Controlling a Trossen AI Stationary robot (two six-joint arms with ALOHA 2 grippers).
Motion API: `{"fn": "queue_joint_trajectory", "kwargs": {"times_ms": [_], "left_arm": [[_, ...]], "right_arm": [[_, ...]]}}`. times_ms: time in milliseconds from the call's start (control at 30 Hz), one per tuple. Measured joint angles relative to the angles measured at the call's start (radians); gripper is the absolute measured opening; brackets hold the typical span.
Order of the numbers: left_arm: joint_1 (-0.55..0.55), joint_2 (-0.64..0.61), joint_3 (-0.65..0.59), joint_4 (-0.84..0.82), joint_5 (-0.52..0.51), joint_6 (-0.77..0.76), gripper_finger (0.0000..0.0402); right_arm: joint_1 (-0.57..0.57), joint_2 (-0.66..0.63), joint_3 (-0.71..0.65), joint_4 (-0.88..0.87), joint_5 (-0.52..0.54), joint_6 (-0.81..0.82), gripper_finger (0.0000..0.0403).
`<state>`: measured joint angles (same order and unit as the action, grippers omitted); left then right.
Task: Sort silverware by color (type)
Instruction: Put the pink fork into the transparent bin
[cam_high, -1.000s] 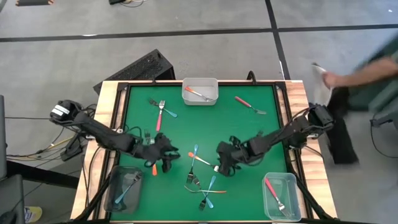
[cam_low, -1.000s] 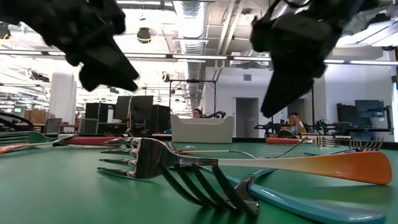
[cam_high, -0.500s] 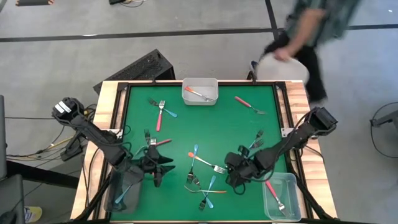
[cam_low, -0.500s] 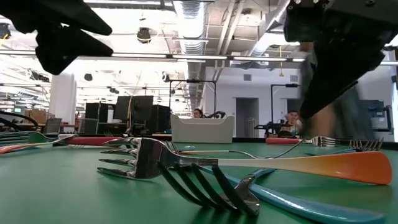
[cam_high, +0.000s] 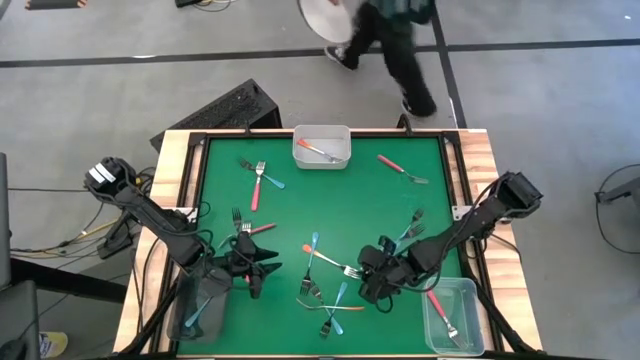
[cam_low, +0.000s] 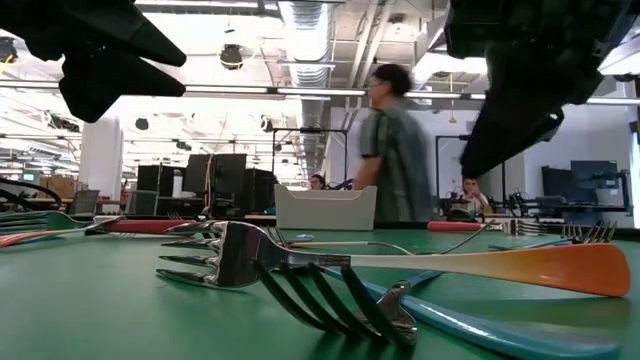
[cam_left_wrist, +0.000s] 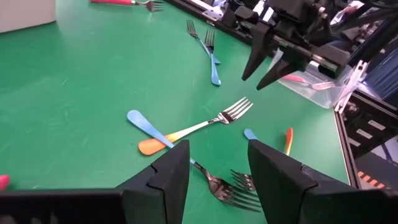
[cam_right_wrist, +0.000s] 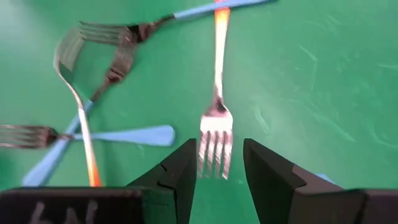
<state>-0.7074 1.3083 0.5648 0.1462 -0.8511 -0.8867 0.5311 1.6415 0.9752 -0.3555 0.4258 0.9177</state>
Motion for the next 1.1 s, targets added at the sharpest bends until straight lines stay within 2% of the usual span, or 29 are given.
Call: {"fn": "queue_joint_trajectory", "kwargs": {"times_ms": [167,400,600,700,767,933,1100], "left_arm": [[0.000,0.002,0.000,0.002,-0.011,-0.015,0.0150],[0.007,0.003,0.000,0.003,-0.057,-0.023,0.0150],[0.013,0.003,0.000,0.005,-0.009,-0.062,0.0150],[0.005,0.003,0.000,0.046,0.019,-0.098,0.0150],[-0.015,0.003,0.000,0.070,0.029,-0.068,0.0150],[-0.073,0.003,0.000,0.090,-0.027,-0.013,0.0150],[-0.127,0.003,0.000,0.115,-0.022,-0.001,0.0150]], "right_arm": [[-0.017,0.001,0.000,0.056,0.025,-0.031,0.0155],[-0.021,0.001,0.000,0.049,0.025,-0.063,0.0155],[-0.037,0.001,0.000,0.086,0.024,-0.053,0.0155],[-0.059,0.001,0.000,0.177,0.025,-0.020,0.0155],[-0.063,0.001,0.000,0.237,0.032,-0.033,0.0155],[-0.018,0.001,0.000,0.239,0.167,-0.034,0.0155],[0.035,0.001,0.000,0.247,0.204,0.046,0.0155]]}}
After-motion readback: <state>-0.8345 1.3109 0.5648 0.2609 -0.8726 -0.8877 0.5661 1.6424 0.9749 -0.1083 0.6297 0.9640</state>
